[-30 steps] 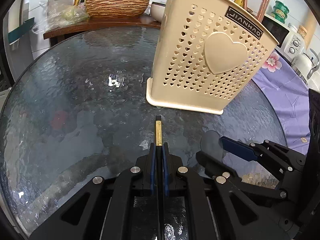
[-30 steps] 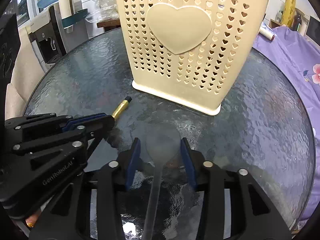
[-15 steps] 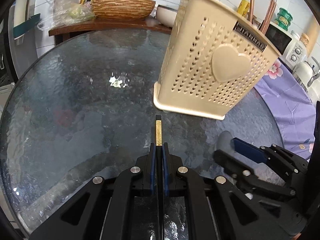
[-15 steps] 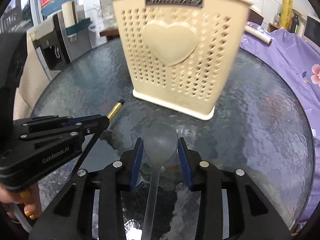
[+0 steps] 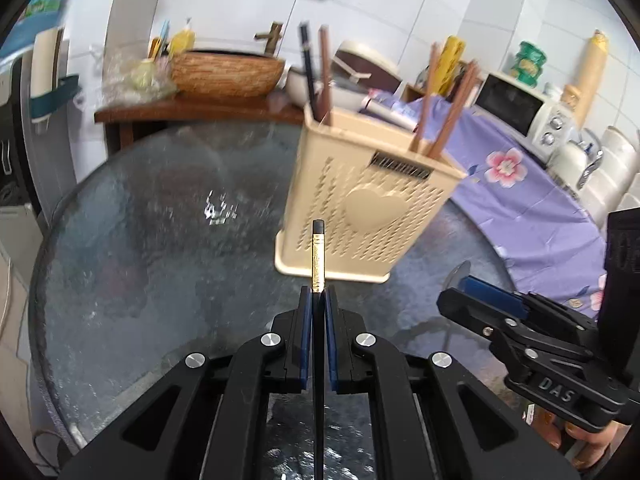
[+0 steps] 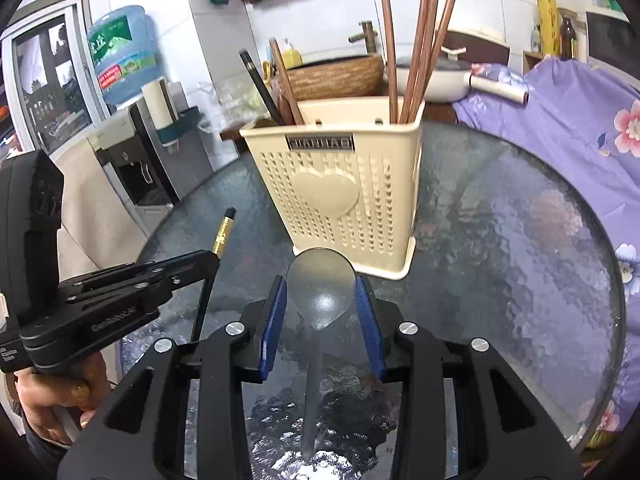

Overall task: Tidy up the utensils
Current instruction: 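Lift the chopstick with left tool while right tool lifts the spoon toward the holder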

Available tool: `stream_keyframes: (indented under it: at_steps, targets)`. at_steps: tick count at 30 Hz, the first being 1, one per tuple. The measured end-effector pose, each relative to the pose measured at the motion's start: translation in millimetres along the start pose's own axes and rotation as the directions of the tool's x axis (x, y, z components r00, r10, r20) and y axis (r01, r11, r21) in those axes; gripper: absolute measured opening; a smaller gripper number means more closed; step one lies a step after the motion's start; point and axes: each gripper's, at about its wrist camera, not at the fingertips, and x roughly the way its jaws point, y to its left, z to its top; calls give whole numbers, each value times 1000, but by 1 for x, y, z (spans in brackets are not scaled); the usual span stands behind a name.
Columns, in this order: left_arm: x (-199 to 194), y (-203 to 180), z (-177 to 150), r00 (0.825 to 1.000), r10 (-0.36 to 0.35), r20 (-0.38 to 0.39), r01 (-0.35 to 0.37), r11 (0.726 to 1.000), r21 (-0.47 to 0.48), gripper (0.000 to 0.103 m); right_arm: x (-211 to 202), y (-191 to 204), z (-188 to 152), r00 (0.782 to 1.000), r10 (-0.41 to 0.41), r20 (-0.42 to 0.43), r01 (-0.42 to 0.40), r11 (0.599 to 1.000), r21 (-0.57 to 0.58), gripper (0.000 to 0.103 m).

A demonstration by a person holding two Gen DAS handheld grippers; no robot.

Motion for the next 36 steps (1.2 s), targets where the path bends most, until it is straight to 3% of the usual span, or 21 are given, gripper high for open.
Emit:
stream_keyframes:
  at_steps: [5, 6, 7, 10, 15, 18, 20, 29, 36]
  targets:
    - [-19, -13, 6, 999, -13, 47, 12, 999, 29, 6, -17, 4, 4, 999, 13, 34, -13, 1000, -7, 36]
    - [-22, -15, 7, 998, -16, 55, 15, 999, 32, 6, -20, 5, 5, 999, 13, 39, -13, 1000, -12, 25]
    - [-24, -17, 7, 998, -19, 61, 17, 999, 31, 6, -20, 6, 4, 999, 20, 35, -20, 1000, -12, 4]
    - [-28, -20, 10, 997, -30, 74, 27, 999, 35, 6, -19, 5, 5, 998, 54, 22, -54, 999, 7, 4]
    - [-29, -22, 10, 996, -25, 81, 21, 999, 44, 6, -15, 0, 3, 999, 30, 31, -30, 999, 20, 4]
    - [-31, -16, 12, 996, -15, 89, 11, 999, 35, 6, -3, -3, 1, 1000, 24, -7, -24, 1000, 12, 16]
    - [-35, -12, 12, 995, -8, 100, 5, 1000, 24, 6, 6, -1, -1, 1000, -2, -13, 2, 1000, -9, 52]
    - [-39, 10, 12, 994, 16, 108, -12, 1000, -29, 6, 76, 19, -11, 987, -45, -152, 31, 996, -88, 53]
    - [-44, 20, 12, 992, 14, 122, -8, 999, -51, 6, 122, 37, -14, 972, -97, -214, 70, 989, -132, 52]
